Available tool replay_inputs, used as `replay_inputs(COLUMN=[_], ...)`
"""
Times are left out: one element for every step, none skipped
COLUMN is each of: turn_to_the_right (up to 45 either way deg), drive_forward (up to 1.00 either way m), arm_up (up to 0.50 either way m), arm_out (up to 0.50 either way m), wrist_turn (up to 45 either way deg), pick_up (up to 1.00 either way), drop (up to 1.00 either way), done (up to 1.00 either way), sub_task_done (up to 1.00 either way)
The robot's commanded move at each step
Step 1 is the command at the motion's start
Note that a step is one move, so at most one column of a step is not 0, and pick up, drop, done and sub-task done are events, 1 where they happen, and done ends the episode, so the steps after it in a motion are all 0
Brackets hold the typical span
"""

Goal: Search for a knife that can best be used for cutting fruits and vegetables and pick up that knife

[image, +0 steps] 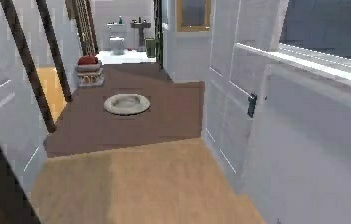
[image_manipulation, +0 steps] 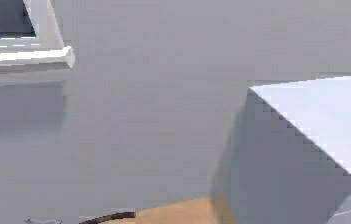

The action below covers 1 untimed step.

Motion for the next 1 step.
replay_inputs(turn_to_the_right=[0.0], drive_forward=[0.55], arm_up=[0.00], arm_out=[0.00], wrist_turn=[0.0], pick_up=[0.00], drop=[0.00], done=[0.00], sub_task_done=[0.00])
